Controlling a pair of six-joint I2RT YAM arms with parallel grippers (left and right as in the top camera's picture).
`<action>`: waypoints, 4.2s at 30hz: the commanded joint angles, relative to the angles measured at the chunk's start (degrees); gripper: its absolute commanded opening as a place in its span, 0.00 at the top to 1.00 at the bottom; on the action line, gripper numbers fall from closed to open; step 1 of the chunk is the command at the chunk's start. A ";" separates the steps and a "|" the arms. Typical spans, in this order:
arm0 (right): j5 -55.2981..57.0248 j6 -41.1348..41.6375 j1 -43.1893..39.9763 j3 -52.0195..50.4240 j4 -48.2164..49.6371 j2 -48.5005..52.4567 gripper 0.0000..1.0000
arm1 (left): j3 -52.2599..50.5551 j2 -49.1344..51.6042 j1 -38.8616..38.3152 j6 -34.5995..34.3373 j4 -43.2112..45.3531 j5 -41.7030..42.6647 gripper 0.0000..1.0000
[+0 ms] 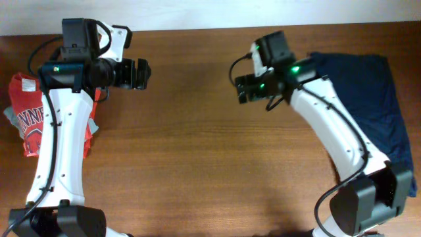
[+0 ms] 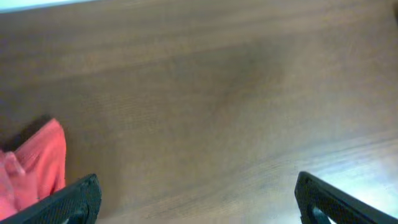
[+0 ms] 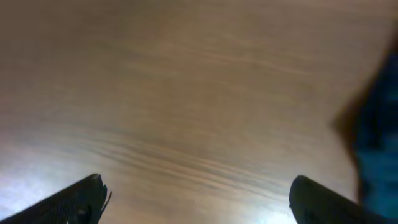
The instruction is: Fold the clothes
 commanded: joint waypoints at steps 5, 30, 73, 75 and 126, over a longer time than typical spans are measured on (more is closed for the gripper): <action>1.11 2.67 -7.21 2.84 -7.17 -5.40 0.01 | 0.35 0.55 0.15 0.94 -8.33 -1.14 0.01; 1.38 3.69 -8.57 -46.29 6.75 -63.82 0.01 | -47.58 -50.36 0.09 0.74 14.47 -2.60 0.01; 3.04 1.51 -14.36 -68.70 15.17 -95.38 0.01 | -49.81 -53.33 0.09 0.74 7.82 -2.62 0.01; 3.04 1.51 -15.43 -73.90 21.11 -100.61 0.01 | -49.79 -53.33 0.09 0.74 7.82 -2.60 0.01; 2.89 -8.98 -16.48 -94.12 50.42 -100.91 0.01 | -49.83 -54.23 0.20 0.74 7.82 -2.62 0.01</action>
